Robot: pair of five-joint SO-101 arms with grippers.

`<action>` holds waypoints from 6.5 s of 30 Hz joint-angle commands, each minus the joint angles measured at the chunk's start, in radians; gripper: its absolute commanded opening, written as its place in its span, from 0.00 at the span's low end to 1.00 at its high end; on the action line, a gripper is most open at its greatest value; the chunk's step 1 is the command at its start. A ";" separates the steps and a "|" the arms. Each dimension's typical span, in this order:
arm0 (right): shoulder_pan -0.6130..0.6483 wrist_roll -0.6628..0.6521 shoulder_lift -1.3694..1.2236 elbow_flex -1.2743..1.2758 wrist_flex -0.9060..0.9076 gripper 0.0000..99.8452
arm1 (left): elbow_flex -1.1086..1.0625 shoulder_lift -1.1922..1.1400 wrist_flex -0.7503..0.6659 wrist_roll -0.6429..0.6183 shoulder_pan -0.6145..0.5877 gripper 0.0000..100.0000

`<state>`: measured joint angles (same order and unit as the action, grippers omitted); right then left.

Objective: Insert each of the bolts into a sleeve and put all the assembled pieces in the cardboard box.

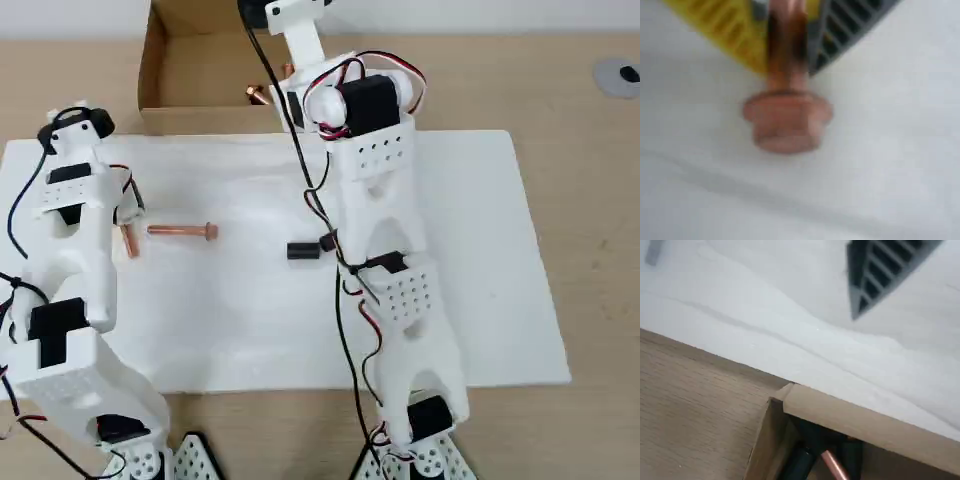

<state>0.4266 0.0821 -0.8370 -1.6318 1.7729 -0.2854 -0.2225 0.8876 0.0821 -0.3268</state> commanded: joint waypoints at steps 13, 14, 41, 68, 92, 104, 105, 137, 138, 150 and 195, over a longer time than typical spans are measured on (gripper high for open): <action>-0.015 -0.015 0.082 0.025 0.017 0.34 | 0.146 0.199 0.333 -0.040 0.009 0.01; -0.012 -0.037 0.084 0.067 0.017 0.34 | 0.152 0.260 0.361 -0.040 0.009 0.01; 0.084 -0.919 0.407 1.260 -0.138 0.34 | -0.726 1.713 0.077 -0.087 -0.147 0.01; 0.148 -0.977 0.246 1.394 -0.192 0.34 | -0.726 1.721 0.083 -0.083 -0.224 0.01; 0.130 -0.970 0.105 1.092 -0.040 0.01 | -0.723 1.722 0.084 -0.081 -0.227 0.01; 0.054 -1.002 0.107 0.974 0.015 0.20 | -0.715 1.722 0.138 -0.080 -0.227 0.01; 0.054 -1.000 0.107 0.975 0.015 0.27 | -0.715 1.722 0.138 -0.074 -0.227 0.01; 0.117 -0.985 0.529 1.554 -0.126 0.36 | -0.718 1.722 0.140 -0.046 -0.218 0.01; 0.130 -0.985 0.524 1.554 -0.127 0.36 | -0.718 1.722 0.140 -0.046 -0.218 0.01; 0.143 -0.985 0.421 1.509 -0.265 0.36 | -0.717 1.722 0.196 -0.046 -0.224 0.01; 0.081 -1.000 0.277 1.162 0.015 0.36 | -0.717 1.722 0.196 -0.043 -0.218 0.01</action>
<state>0.5094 -0.9244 -0.6483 -0.5056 1.7729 -1.0188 1.4868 1.0825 0.0345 -0.5432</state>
